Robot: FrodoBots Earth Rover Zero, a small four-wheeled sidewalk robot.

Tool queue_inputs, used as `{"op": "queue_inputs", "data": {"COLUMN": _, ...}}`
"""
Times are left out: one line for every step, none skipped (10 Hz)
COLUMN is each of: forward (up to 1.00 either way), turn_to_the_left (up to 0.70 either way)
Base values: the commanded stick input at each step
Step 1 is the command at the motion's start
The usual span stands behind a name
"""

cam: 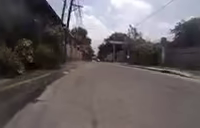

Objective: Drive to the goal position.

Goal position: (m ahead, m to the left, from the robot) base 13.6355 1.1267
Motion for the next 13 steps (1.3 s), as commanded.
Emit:
{"op": "queue_inputs", "data": {"forward": 1.0, "turn_to_the_left": 0.0}}
{"op": "queue_inputs", "data": {"forward": 1.0, "turn_to_the_left": 0.0}}
{"op": "queue_inputs", "data": {"forward": 1.0, "turn_to_the_left": 0.0}}
{"op": "queue_inputs", "data": {"forward": 1.0, "turn_to_the_left": 0.0}}
{"op": "queue_inputs", "data": {"forward": 1.0, "turn_to_the_left": 0.0}}
{"op": "queue_inputs", "data": {"forward": 1.0, "turn_to_the_left": 0.0}}
{"op": "queue_inputs", "data": {"forward": 1.0, "turn_to_the_left": 0.0}}
{"op": "queue_inputs", "data": {"forward": 1.0, "turn_to_the_left": 0.0}}
{"op": "queue_inputs", "data": {"forward": 1.0, "turn_to_the_left": 0.0}}
{"op": "queue_inputs", "data": {"forward": 1.0, "turn_to_the_left": 0.0}}
{"op": "queue_inputs", "data": {"forward": 1.0, "turn_to_the_left": 0.0}}
{"op": "queue_inputs", "data": {"forward": 1.0, "turn_to_the_left": 0.0}}
{"op": "queue_inputs", "data": {"forward": 1.0, "turn_to_the_left": -0.01}}
